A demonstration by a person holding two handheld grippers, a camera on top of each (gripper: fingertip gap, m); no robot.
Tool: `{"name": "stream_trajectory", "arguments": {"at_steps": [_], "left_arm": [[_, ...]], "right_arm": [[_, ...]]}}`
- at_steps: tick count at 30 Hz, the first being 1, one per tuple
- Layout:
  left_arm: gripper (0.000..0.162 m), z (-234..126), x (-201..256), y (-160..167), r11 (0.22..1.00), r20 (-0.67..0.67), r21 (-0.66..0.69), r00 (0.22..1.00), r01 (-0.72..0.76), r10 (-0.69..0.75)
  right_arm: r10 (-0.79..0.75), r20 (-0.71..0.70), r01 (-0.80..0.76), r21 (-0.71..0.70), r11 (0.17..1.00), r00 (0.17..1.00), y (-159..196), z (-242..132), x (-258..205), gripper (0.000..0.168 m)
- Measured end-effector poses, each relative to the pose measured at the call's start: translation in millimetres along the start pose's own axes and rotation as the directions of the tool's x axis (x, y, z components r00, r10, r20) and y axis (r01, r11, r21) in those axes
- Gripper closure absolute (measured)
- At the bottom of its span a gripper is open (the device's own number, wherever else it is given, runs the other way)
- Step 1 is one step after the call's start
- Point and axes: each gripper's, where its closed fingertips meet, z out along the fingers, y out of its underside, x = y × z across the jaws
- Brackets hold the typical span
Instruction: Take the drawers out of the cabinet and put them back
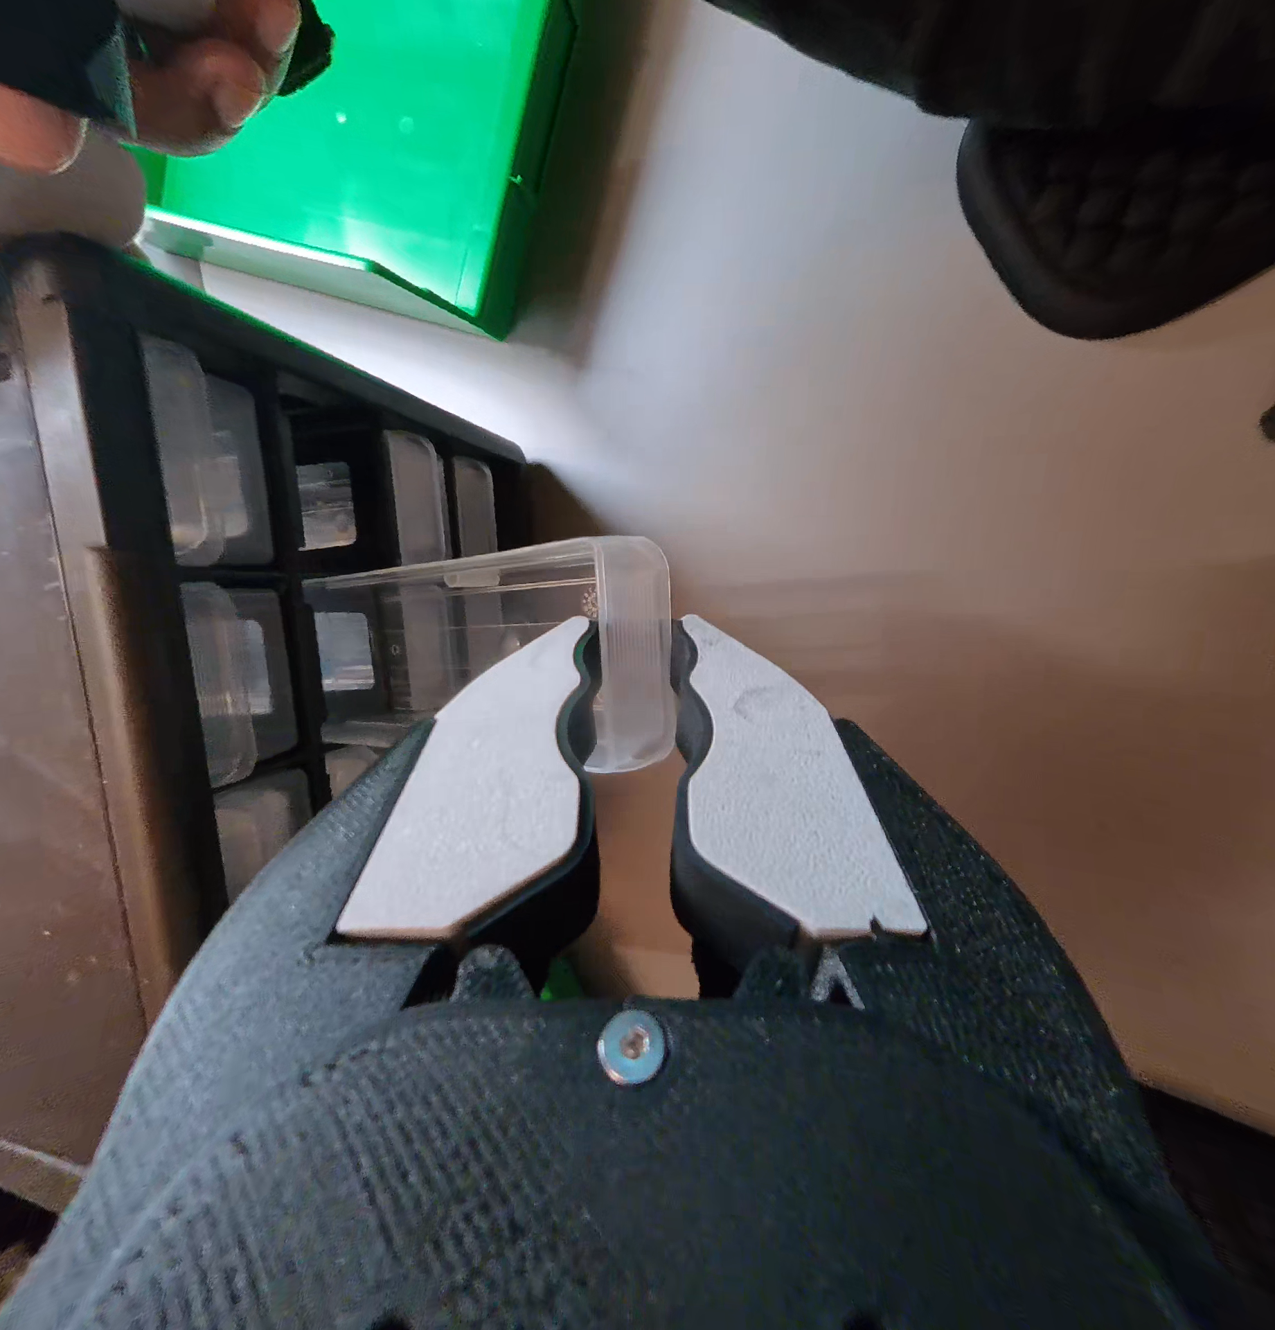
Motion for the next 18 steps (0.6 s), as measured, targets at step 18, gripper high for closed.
{"name": "stream_trajectory", "arguments": {"at_steps": [18], "left_arm": [[0.125, 37.4, -86.4, 29.8, 0.981, 0.476, 0.192, 0.874, 0.009, -0.101]], "right_arm": [[-0.008, -0.001, 0.008, -0.003, 1.0, 1.0, 0.1, -0.1, -0.5, 0.168]]}}
